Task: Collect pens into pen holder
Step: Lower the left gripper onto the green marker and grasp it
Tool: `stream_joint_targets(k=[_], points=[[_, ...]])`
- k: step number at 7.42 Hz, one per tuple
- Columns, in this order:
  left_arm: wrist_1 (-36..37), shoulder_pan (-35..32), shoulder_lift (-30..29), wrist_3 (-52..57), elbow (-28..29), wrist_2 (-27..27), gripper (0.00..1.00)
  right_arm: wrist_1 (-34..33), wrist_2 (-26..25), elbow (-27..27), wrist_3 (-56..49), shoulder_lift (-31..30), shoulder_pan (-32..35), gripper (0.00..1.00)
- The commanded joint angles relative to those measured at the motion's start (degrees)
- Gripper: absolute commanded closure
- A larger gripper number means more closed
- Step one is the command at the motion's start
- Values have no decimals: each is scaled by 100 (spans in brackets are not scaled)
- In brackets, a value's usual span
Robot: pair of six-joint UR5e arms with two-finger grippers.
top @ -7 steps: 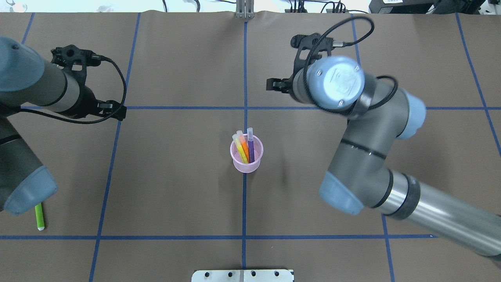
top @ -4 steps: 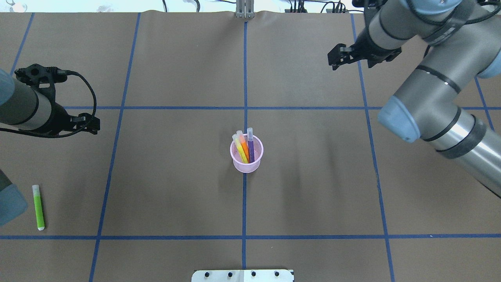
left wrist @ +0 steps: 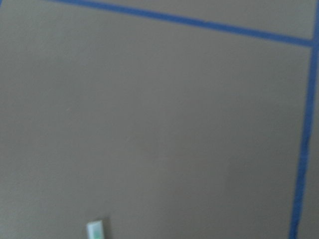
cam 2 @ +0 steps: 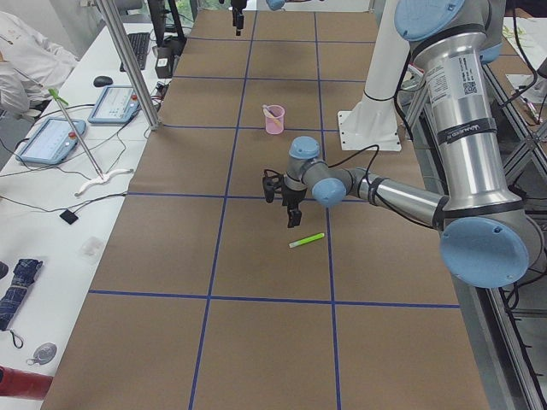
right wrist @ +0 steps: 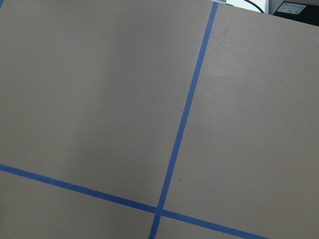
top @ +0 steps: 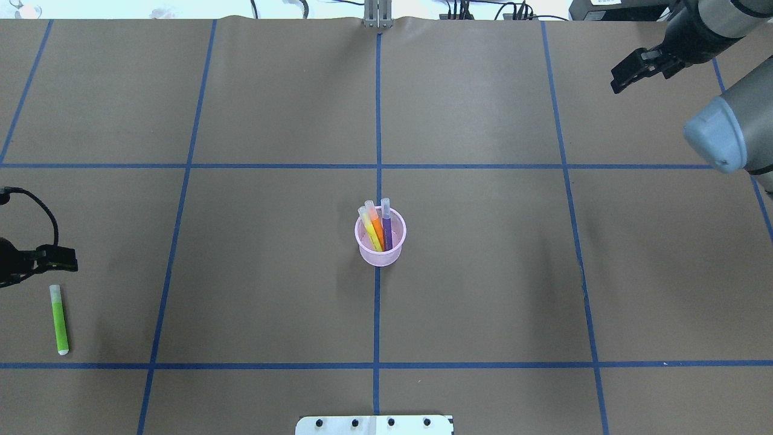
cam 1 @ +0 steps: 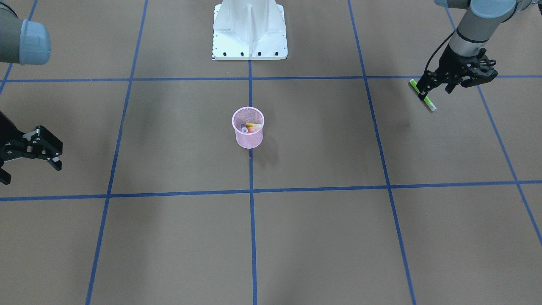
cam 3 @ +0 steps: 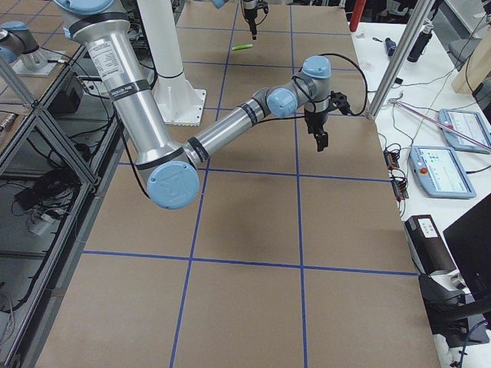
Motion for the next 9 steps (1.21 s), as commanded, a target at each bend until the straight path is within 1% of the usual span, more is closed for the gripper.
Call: stream_joint_targets(k=[1,2,3,5,8,9], points=[[-1217,213,263,-399,727,48,2,42,236,3,-416,-206,189,0],[-1291,440,263,-550,817,266,3,51,210,3,-425,-207,181,0],[-1326,608,237,-682,870,338,9,60,219,3,-425,-207,181,0],[-1327,793,211,-683,880,374,34,60,210,3,-425,-207,181,0],[-1327,812,210,-674,880,374,55,60,175,-6,-416,-198,172,0],[-1318,812,210,-657,888,374,55,60,175,-6,-416,-198,172,0]])
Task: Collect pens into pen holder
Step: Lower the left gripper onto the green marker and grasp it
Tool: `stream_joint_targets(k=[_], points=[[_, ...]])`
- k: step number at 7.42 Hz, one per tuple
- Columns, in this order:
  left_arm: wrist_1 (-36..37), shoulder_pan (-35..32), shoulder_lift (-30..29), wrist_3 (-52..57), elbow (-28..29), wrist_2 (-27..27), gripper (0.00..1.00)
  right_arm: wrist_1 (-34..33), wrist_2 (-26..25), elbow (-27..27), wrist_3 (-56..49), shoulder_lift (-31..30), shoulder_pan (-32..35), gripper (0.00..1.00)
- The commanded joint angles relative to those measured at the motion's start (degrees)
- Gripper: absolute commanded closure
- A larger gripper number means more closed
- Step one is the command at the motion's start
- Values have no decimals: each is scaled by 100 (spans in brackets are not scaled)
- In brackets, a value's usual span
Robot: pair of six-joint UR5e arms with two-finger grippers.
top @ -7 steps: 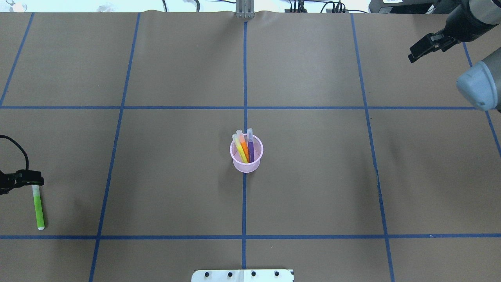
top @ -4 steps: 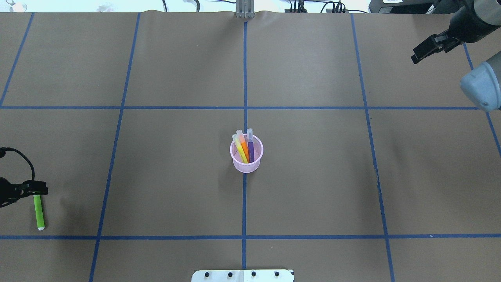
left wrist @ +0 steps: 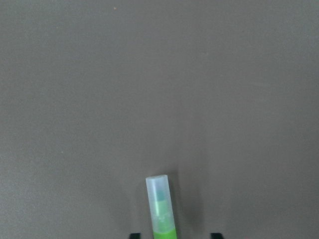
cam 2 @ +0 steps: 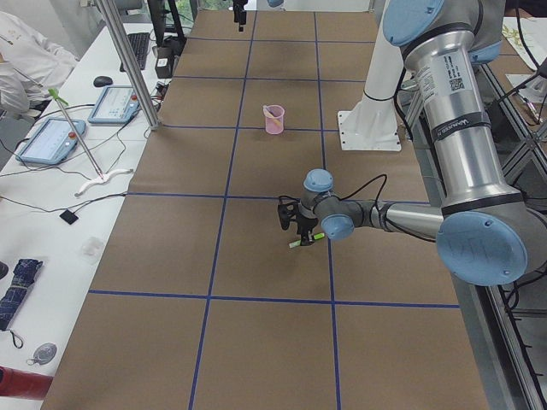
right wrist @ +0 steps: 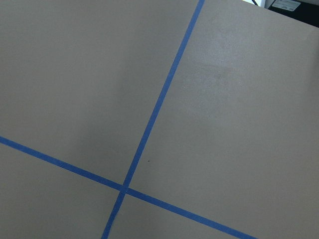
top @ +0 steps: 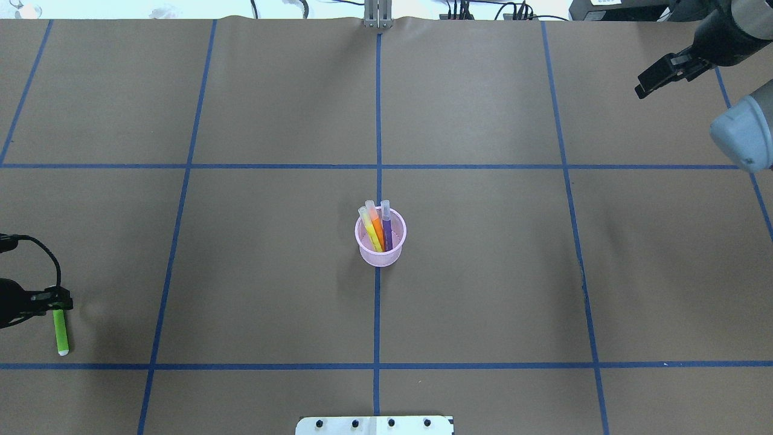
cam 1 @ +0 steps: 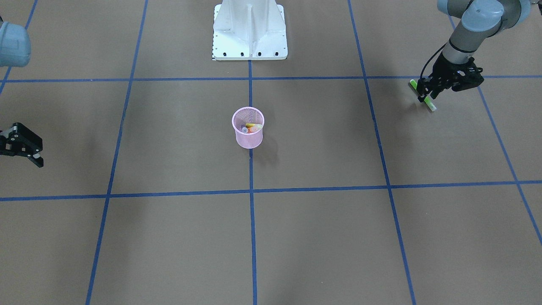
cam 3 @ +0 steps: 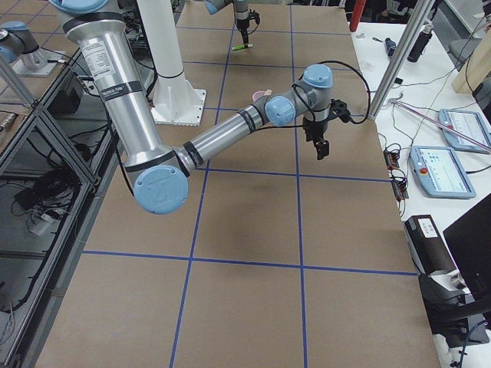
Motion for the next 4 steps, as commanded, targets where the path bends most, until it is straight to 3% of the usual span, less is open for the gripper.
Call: stream_joint_targets(k=[1,4], points=[[7,4,0,23,16,0,55,0,-14,-1,1,1,-1,0],[7,13,-9,41,94,0,59,0,-23,-1,10,1,-1,0]])
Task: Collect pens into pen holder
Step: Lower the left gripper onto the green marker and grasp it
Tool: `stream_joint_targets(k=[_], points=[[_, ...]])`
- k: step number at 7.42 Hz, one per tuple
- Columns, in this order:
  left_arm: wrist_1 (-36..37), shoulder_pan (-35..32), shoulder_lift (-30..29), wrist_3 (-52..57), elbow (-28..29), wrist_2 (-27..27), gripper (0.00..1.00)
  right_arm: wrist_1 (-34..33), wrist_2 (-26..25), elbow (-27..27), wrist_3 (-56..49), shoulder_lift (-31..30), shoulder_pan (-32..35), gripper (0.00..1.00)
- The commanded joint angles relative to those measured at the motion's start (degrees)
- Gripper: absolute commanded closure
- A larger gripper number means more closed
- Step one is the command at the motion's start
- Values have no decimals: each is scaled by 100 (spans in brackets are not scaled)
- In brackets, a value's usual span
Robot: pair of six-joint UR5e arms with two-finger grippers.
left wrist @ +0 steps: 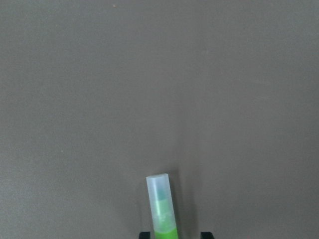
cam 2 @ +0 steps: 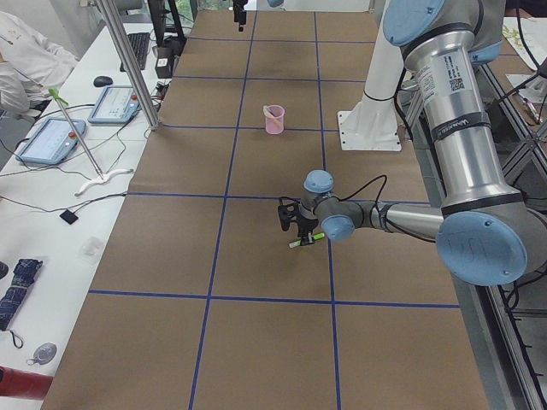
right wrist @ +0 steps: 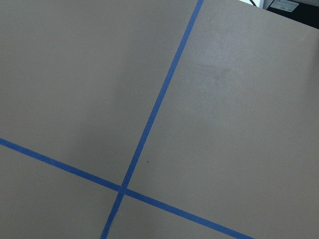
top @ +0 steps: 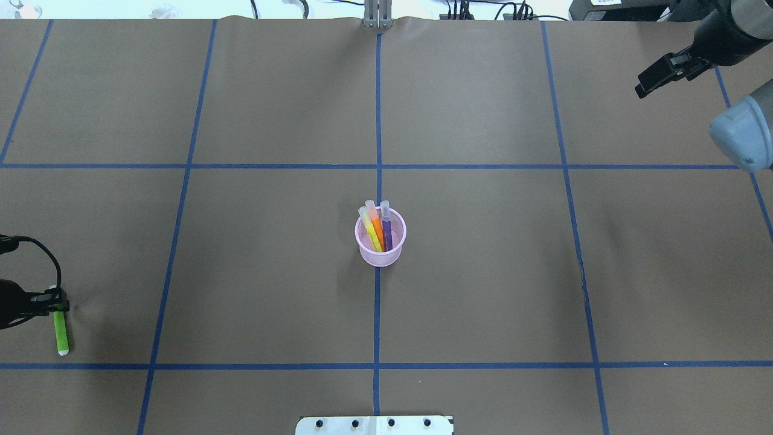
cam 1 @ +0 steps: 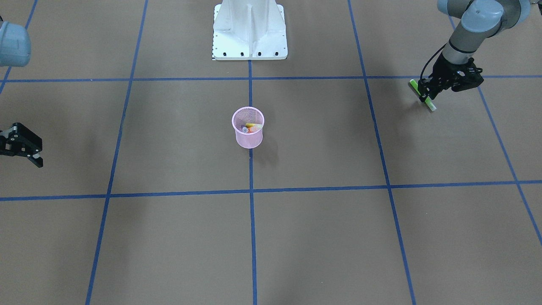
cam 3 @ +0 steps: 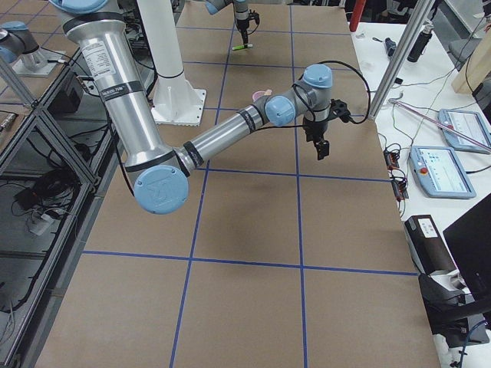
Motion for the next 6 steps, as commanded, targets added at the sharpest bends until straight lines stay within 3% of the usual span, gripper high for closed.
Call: stream_joint_targets(k=[1,4,6], points=[[0,3,-15,19,45,0,62,0,-4,0,21,9,0,0],[0,30,-41,19,89,0,63,0,-4,0,30,9,0,0],[0,65,-50,19,98,9,74,0,-4,0,30,9,0,0]])
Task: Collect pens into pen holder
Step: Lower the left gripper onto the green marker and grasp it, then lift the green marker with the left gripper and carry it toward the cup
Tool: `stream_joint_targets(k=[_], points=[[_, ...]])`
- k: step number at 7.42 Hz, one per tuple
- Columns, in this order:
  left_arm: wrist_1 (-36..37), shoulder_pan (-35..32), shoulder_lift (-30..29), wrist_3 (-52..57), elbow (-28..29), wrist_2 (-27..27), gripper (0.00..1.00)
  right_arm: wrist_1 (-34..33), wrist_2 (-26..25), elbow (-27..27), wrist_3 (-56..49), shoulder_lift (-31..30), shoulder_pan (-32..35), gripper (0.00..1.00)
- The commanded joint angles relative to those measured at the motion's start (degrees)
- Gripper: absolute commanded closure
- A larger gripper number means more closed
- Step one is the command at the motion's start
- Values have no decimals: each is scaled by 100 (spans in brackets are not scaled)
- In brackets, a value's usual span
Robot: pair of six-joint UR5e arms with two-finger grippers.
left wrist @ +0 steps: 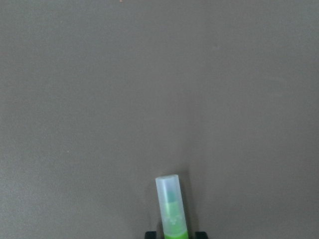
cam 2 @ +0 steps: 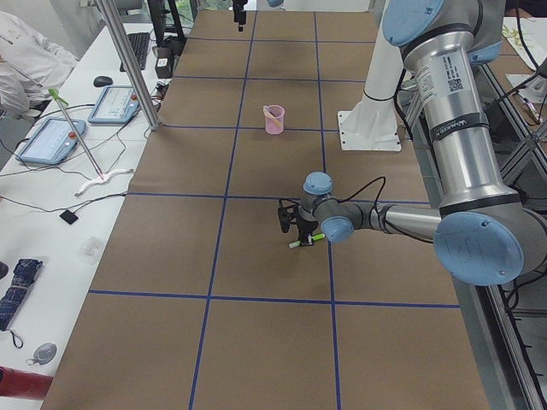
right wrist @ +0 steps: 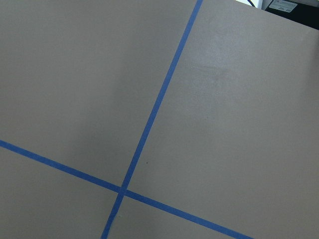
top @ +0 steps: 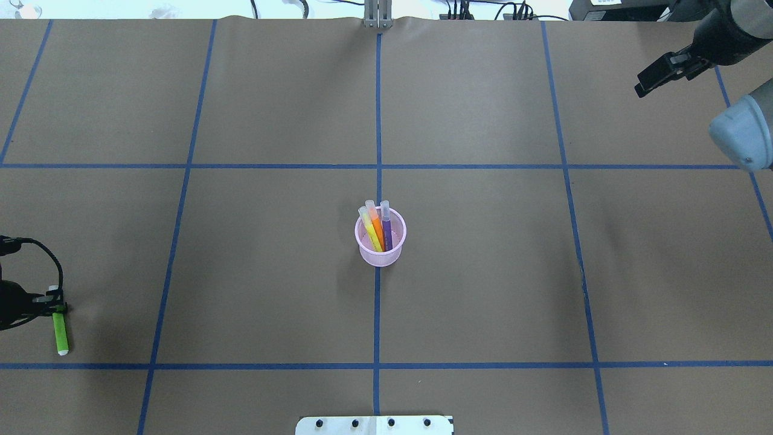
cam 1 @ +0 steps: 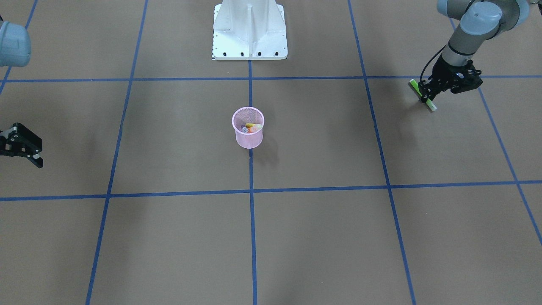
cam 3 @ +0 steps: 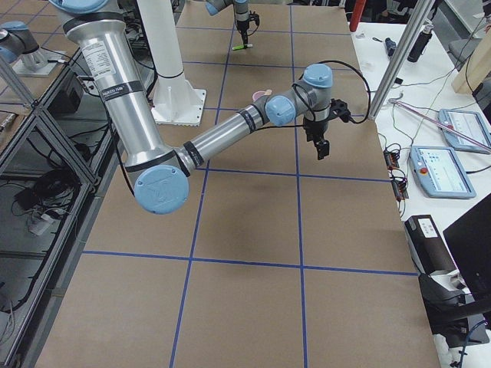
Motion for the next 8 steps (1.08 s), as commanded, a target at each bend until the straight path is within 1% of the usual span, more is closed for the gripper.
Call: stream_joint_targets(k=[1,2,4,5,6,7,8], points=[[0,29,-6,0,-8,7,95,0,9,0,0,0,0,0],[0,20,-15,17,-69,-2,100,0,9,-9,0,0,0,0],[-9,-41,-58,674,-427,7,100,-9,9,-18,0,0,0,0],[-18,-172,-311,955,-621,538,100,-9,9,-18,9,-9,0,0],[-18,-164,-1044,1715,-675,1248,100,-9,9,-18,18,-26,0,0],[-26,-173,-1913,2584,-632,1307,100,-9,9,-18,26,-26,0,0],[-35,-138,-2444,2645,-658,1290,100,-9,18,-18,35,-35,0,0]])
